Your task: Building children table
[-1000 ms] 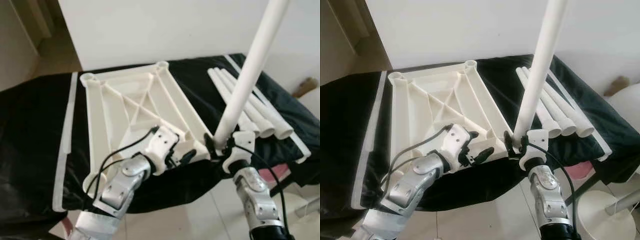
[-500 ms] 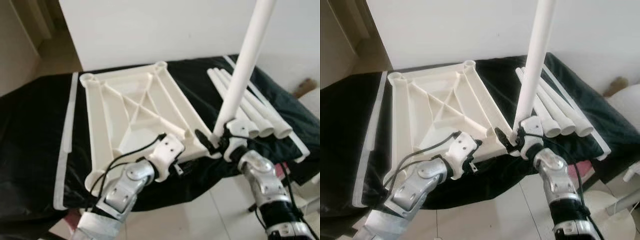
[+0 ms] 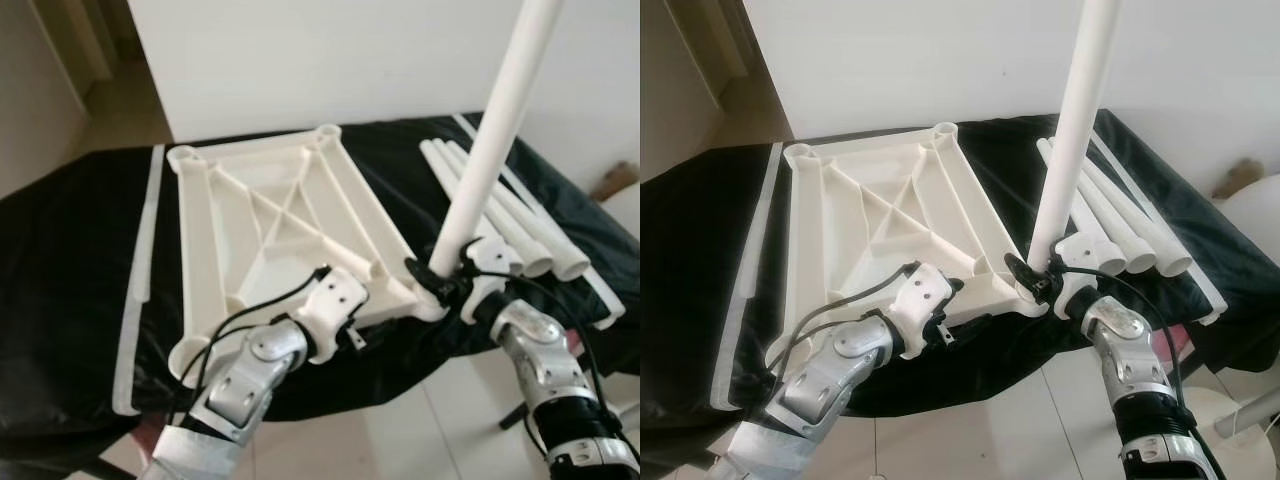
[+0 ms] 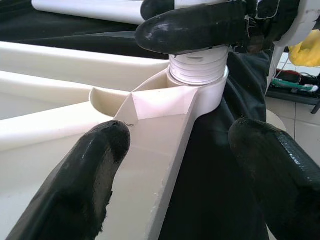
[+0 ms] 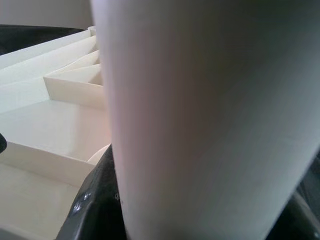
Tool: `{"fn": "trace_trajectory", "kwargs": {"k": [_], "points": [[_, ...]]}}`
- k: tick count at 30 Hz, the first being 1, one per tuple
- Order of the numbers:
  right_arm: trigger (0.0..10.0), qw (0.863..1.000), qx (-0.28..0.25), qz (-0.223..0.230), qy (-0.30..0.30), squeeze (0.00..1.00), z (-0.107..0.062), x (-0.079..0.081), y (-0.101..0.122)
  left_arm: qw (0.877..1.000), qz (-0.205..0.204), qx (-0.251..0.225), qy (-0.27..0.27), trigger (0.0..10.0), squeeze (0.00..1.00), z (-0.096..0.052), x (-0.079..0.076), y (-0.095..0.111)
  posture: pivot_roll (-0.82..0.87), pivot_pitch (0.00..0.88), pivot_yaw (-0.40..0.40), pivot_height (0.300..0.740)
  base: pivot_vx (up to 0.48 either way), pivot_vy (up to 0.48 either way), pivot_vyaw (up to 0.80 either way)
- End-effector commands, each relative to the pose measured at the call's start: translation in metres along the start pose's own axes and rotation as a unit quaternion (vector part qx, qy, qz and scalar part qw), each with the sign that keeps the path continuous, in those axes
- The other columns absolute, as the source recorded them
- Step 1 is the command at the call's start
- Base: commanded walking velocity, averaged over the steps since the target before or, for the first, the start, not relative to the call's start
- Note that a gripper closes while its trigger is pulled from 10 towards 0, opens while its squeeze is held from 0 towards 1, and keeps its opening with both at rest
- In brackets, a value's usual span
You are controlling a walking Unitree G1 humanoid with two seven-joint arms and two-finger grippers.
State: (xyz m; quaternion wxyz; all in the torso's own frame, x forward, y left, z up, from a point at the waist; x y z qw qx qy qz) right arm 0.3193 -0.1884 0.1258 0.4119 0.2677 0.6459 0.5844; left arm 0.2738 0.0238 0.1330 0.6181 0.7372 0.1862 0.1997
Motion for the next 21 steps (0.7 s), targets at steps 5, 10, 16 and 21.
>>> {"fn": "trace_trajectory", "kwargs": {"k": [5,10,16,21], "points": [[10.0,0.999,0.047,0.014,0.012,0.00,-0.011,0.009,-0.021,1.000,-0.004,0.005,-0.014,10.0,0.00,-0.001,-0.002,-0.001,0.04,0.000,0.013,0.740,0.000,0.000,0.00],[10.0,0.998,0.059,0.006,-0.032,0.00,-0.011,0.007,-0.022,1.000,-0.001,0.005,-0.010,10.0,0.00,-0.002,-0.001,-0.001,0.04,0.000,0.014,0.740,0.000,0.000,0.00],[10.0,0.990,0.079,-0.006,-0.115,0.00,-0.012,0.010,-0.027,1.000,-0.001,0.005,-0.007,10.0,0.00,-0.002,0.000,-0.001,0.04,0.000,0.009,0.740,0.000,0.000,0.00],[10.0,0.969,0.098,0.031,-0.226,0.00,-0.012,0.021,-0.031,1.000,-0.002,0.005,-0.005,10.0,0.00,-0.002,0.000,-0.001,0.04,0.000,0.010,0.740,0.000,0.000,0.00]]}}
Point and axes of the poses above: a point about 5 cm out from each wrist's last joint towards the gripper, its own z axis pointing out of the wrist towards the gripper, its own y axis along the axis of the wrist's last joint, x = y × z, the point moved 1 cm from there along z, pointing out of the wrist towards the gripper, and after that the axes turned 5 degrees about -z, right-handed, at the moved point
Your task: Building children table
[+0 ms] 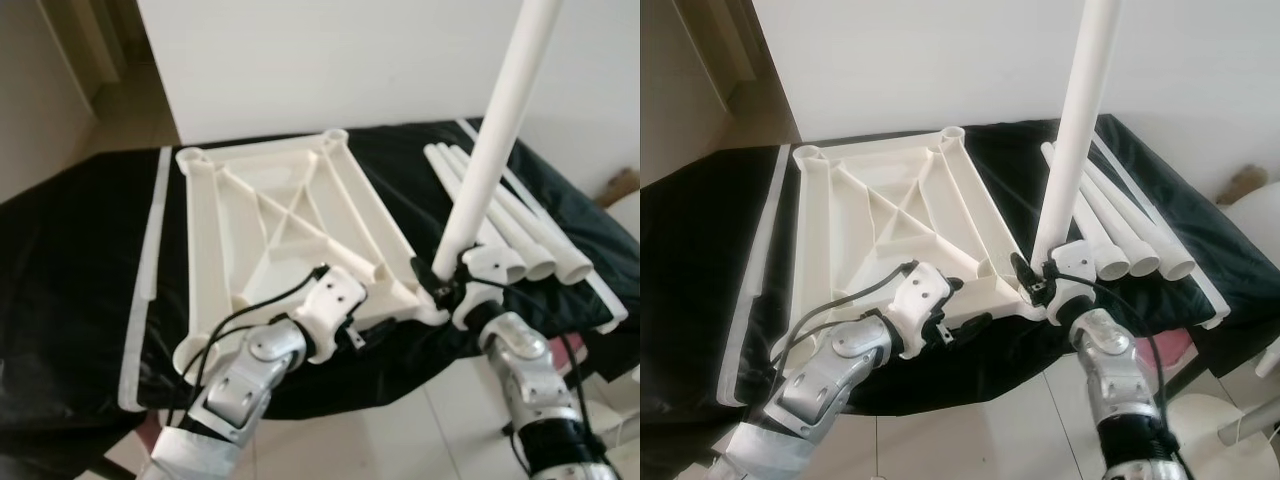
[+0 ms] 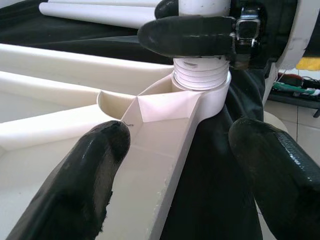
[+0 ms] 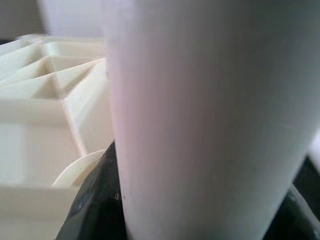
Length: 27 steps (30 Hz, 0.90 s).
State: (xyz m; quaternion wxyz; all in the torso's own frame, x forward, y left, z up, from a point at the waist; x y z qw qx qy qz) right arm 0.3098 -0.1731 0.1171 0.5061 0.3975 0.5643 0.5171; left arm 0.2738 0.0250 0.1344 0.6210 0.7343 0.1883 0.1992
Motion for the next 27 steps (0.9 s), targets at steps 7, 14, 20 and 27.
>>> {"fn": "trace_trajectory", "kwargs": {"k": [7,14,20,27], "points": [[10.0,0.989,0.083,0.016,-0.124,0.00,-0.013,0.005,-0.029,1.000,0.002,0.008,-0.004,10.0,0.00,-0.001,-0.001,-0.001,0.05,0.000,0.009,0.740,0.000,0.000,0.00],[10.0,0.975,0.083,0.069,-0.195,0.00,-0.009,0.030,-0.022,1.000,0.001,0.007,0.005,10.0,0.00,-0.002,0.002,0.000,0.07,0.000,0.004,0.740,0.000,0.000,0.00],[10.0,0.976,0.077,0.065,-0.195,0.00,-0.010,0.028,-0.019,1.000,0.003,0.007,0.008,10.0,0.00,-0.002,0.003,0.000,0.07,0.000,0.000,0.740,0.000,0.000,0.00],[10.0,0.977,0.065,0.064,-0.191,0.00,-0.009,0.034,-0.014,1.000,0.008,0.003,0.012,10.0,0.00,-0.002,0.004,0.001,0.07,0.000,-0.005,0.740,0.000,0.000,0.00]]}}
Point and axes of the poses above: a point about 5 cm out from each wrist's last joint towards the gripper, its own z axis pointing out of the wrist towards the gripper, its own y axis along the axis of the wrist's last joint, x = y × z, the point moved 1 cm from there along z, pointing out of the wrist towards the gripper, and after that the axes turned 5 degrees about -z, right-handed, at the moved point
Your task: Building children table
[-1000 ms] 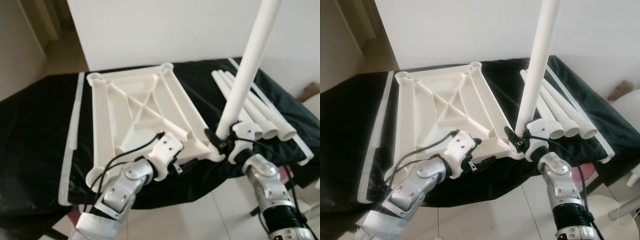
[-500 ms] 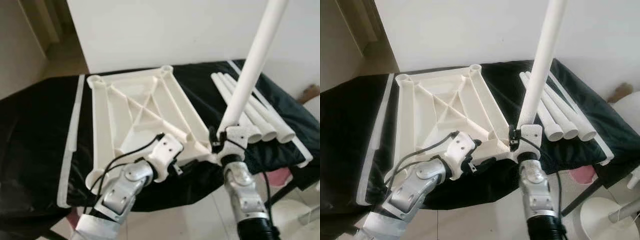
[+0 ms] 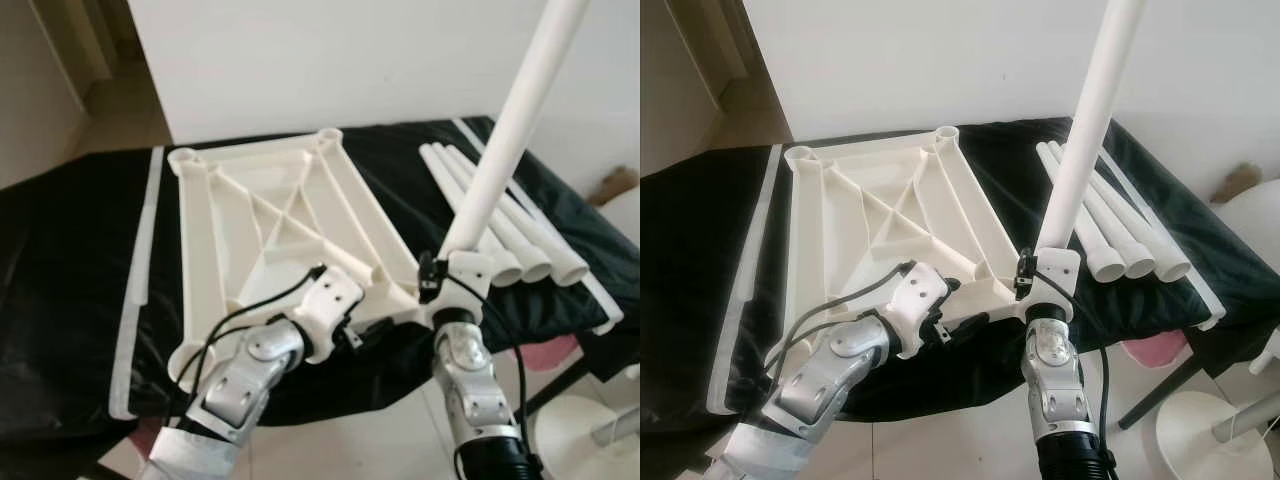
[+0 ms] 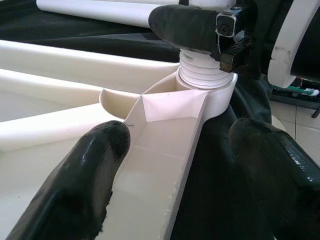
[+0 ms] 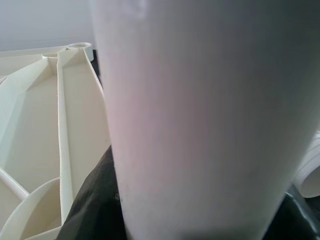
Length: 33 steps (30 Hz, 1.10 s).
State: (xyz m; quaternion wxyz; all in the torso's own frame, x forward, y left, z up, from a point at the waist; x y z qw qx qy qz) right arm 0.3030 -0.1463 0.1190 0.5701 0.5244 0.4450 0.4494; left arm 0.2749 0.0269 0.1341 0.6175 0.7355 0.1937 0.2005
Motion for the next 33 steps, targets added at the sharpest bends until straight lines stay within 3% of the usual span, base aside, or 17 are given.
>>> {"fn": "trace_trajectory", "kwargs": {"k": [1,6,7,14,24,25,26,29,31,33], "points": [[10.0,0.999,0.050,0.003,-0.006,0.00,-0.008,0.001,-0.020,1.000,0.010,-0.001,0.008,10.0,0.00,-0.001,0.002,0.001,0.07,0.000,-0.005,0.740,0.000,0.000,0.00],[10.0,0.999,0.046,0.003,-0.002,0.02,-0.006,0.001,-0.019,1.000,0.009,-0.002,0.010,10.0,0.00,0.000,0.003,0.002,0.07,0.000,-0.007,0.740,0.000,0.000,0.00],[10.0,0.999,0.043,0.004,0.002,1.00,-0.006,0.001,-0.018,1.000,0.010,-0.002,0.011,10.0,0.00,0.000,0.004,0.002,0.07,0.000,-0.007,0.740,0.000,0.000,0.00],[10.0,0.999,0.023,-0.002,0.021,1.00,-0.006,0.001,-0.013,1.000,0.011,-0.003,0.012,10.0,0.00,0.000,0.005,0.003,0.07,0.000,-0.006,0.740,0.000,0.000,0.00],[10.0,0.997,-0.011,0.000,0.080,1.00,-0.003,-0.021,-0.006,1.000,0.014,-0.006,0.015,10.0,0.00,-0.003,0.005,0.003,0.06,0.000,-0.001,0.740,0.000,0.000,0.00],[10.0,0.995,-0.011,-0.001,0.100,0.05,-0.001,-0.025,-0.007,1.000,0.014,-0.007,0.014,10.0,0.00,-0.004,0.006,0.004,0.06,0.000,0.003,0.740,0.000,0.000,0.00],[10.0,0.991,-0.012,-0.008,0.135,0.00,0.001,-0.026,-0.007,1.000,0.014,-0.008,0.013,10.0,0.00,-0.004,0.006,0.004,0.05,0.000,0.006,0.740,0.000,0.000,0.00],[10.0,0.983,-0.015,-0.022,0.180,0.00,0.005,-0.027,-0.006,1.000,0.015,-0.007,0.009,10.0,0.00,-0.004,0.006,0.004,0.05,0.000,0.009,0.740,0.000,0.000,0.00],[10.0,0.970,-0.017,-0.038,0.238,0.00,0.012,-0.024,-0.005,1.000,0.014,-0.004,-0.001,10.0,0.00,-0.004,0.003,0.004,0.05,0.000,0.012,0.740,0.000,0.000,0.00],[10.0,0.967,-0.017,-0.041,0.252,0.00,0.013,-0.023,-0.005,1.000,0.014,-0.004,-0.003,10.0,0.00,-0.004,0.002,0.003,0.05,0.000,0.012,0.740,0.000,0.000,0.00]]}}
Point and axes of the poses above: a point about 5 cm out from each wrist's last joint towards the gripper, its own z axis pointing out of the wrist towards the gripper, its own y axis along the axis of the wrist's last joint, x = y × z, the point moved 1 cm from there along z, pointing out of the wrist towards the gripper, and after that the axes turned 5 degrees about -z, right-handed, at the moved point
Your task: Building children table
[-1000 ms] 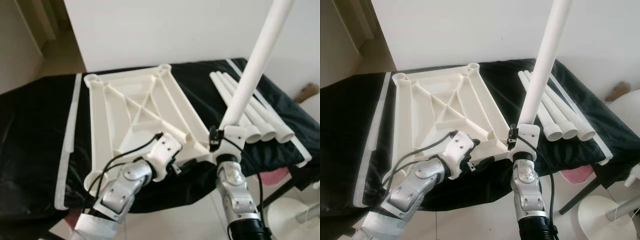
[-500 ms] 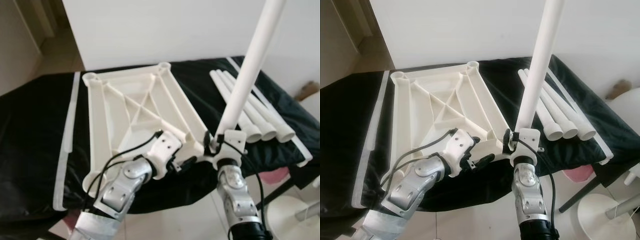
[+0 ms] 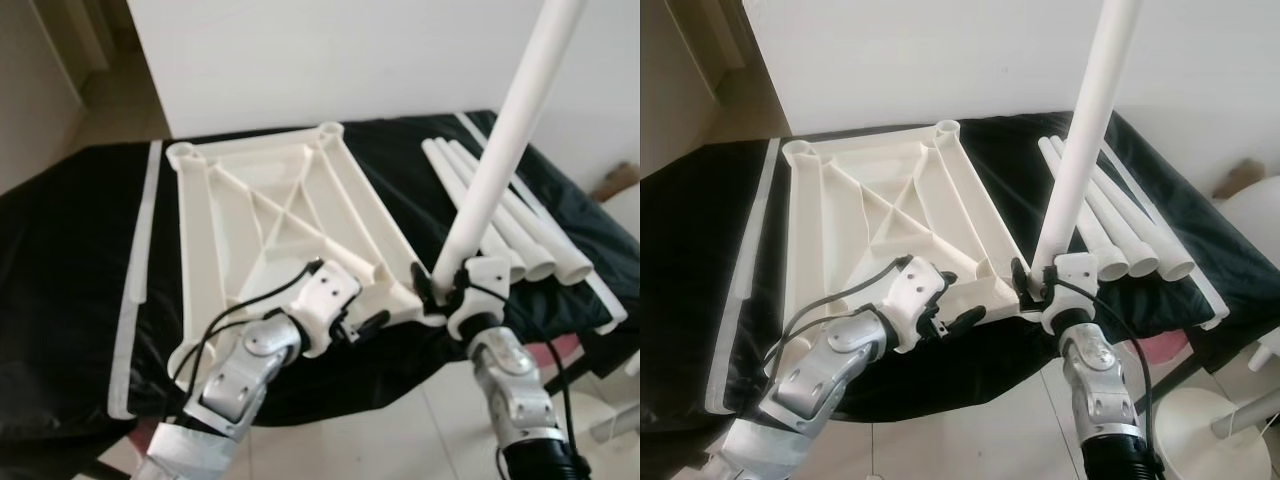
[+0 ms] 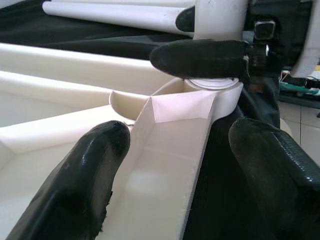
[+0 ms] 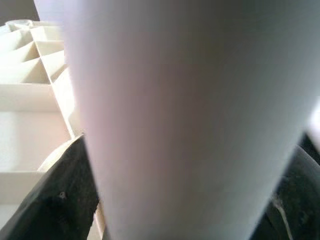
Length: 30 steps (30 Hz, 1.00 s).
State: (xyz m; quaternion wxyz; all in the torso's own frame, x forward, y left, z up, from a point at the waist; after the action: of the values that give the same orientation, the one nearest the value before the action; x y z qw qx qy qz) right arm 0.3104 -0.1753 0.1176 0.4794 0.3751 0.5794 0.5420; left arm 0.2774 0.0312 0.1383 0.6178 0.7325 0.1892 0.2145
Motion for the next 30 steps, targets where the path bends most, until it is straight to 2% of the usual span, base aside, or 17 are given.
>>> {"fn": "trace_trajectory", "kwargs": {"k": [1,3,8,9,10,17,22,23,24,25,30], "points": [[10.0,0.999,-0.001,0.001,0.042,0.00,0.004,0.005,0.000,1.000,0.003,0.003,-0.017,10.0,0.00,-0.002,-0.004,-0.001,0.05,0.000,0.014,0.740,0.000,0.000,0.00],[10.0,0.996,-0.006,-0.022,0.088,0.00,0.012,0.006,0.005,0.999,0.004,0.004,-0.032,10.0,0.00,-0.004,-0.007,-0.002,0.03,0.000,0.028,0.740,0.000,0.000,0.00],[10.0,0.992,-0.008,-0.036,0.121,0.00,0.022,0.004,0.010,0.999,0.011,0.003,-0.045,10.0,0.00,-0.001,-0.010,-0.001,0.03,0.000,0.037,0.740,0.000,0.000,0.00],[2.5,0.991,-0.008,-0.041,0.127,0.00,0.023,0.004,0.011,0.999,0.014,0.002,-0.046,10.0,0.00,0.001,-0.009,0.001,0.03,0.000,0.036,0.740,0.000,0.000,0.00],[0.0,0.990,-0.010,-0.046,0.130,0.00,0.024,0.004,0.011,0.999,0.017,0.001,-0.046,10.0,0.00,0.002,-0.007,0.003,0.03,0.000,0.034,0.740,0.000,0.000,0.00],[0.0,0.989,-0.002,-0.040,0.140,0.00,0.020,0.001,0.003,0.999,0.021,0.000,-0.035,10.0,0.00,0.001,-0.003,0.005,0.05,0.000,0.026,0.740,0.000,0.000,0.00],[0.0,0.988,0.022,-0.032,0.147,0.00,0.011,0.001,-0.013,0.999,0.020,0.000,-0.031,10.0,0.00,0.001,-0.003,0.004,0.05,0.000,0.019,0.740,0.000,0.000,0.00],[2.3,0.989,0.029,-0.022,0.144,0.00,0.009,0.002,-0.015,0.999,0.019,0.000,-0.031,10.0,0.00,0.001,-0.003,0.004,0.05,0.000,0.019,0.740,0.000,0.000,0.00],[2.3,0.989,0.033,-0.016,0.141,0.00,0.009,0.002,-0.017,0.999,0.019,0.000,-0.030,10.0,0.00,0.001,-0.003,0.004,0.05,0.000,0.019,0.740,0.000,0.000,0.00],[10.0,0.990,0.037,-0.016,0.137,0.00,0.008,0.003,-0.018,0.999,0.020,0.000,-0.030,10.0,0.00,0.001,-0.002,0.003,0.04,0.000,0.018,0.740,0.000,0.000,0.00],[10.0,0.993,0.049,-0.016,0.107,0.00,0.009,0.006,-0.022,1.000,0.020,0.000,-0.023,10.0,0.00,0.002,0.000,0.002,0.04,0.000,0.019,0.740,0.000,0.000,0.00]]}}
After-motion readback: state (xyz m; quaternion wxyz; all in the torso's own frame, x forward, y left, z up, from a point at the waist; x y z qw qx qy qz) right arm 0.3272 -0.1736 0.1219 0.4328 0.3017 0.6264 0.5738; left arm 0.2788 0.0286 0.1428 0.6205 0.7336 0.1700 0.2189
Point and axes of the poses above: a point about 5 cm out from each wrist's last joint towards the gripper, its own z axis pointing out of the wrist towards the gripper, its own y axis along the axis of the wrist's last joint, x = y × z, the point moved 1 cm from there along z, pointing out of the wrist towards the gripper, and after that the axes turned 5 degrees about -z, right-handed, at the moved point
